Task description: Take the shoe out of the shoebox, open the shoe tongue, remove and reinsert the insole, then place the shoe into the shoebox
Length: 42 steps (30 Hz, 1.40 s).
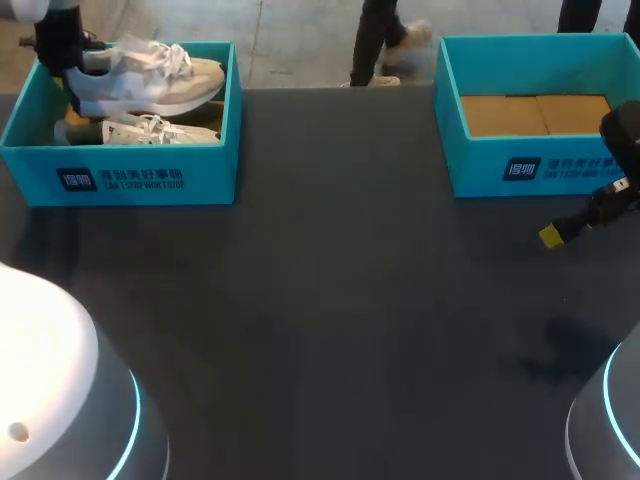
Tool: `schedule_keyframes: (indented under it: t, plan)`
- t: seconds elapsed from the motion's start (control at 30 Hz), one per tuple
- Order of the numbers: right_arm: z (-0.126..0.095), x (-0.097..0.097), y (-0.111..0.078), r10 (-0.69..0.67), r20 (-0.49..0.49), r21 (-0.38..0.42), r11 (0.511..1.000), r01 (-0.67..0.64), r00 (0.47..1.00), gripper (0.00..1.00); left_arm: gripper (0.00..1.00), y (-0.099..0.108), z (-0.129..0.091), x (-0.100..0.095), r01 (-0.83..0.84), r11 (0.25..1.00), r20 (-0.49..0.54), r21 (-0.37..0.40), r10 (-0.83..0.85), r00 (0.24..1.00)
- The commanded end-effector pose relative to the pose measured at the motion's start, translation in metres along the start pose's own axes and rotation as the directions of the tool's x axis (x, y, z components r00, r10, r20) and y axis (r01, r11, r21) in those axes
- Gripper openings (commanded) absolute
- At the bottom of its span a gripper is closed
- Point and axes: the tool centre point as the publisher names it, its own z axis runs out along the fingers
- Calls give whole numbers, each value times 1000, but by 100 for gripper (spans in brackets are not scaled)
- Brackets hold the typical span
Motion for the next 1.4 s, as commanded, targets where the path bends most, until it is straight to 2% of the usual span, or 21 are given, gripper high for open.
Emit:
schedule_keyframes:
  t: [0.03, 0.43, 0.57, 1.0, 1.4]
  plan:
    - [1, 0, 0, 1, 1, 0, 1000, -1, 1000, 100, 0, 5, 9, -5, -2, 1000, -1, 5, 2, 1000]
    - [1, 0, 0, 1, 1, 0, 1000, -1, 1000, 100, 0, 7, 32, -16, 0, 1000, -17, 23, 0, 1000]
    - [1, 0, 0, 1, 1, 0, 1000, -1, 1000, 100, 0, 8, 34, -18, 14, 999, -8, 36, -14, 1000]
    - [1, 0, 0, 1, 1, 0, 1000, -1, 1000, 100, 0, 1, 13, -2, 13, 998, 58, 60, -17, 998]
    - [1, 0, 0, 1, 1, 0, 1000, -1, 1000, 100, 0, -3, -13, 11, 24, 999, 121, 33, -28, 992]
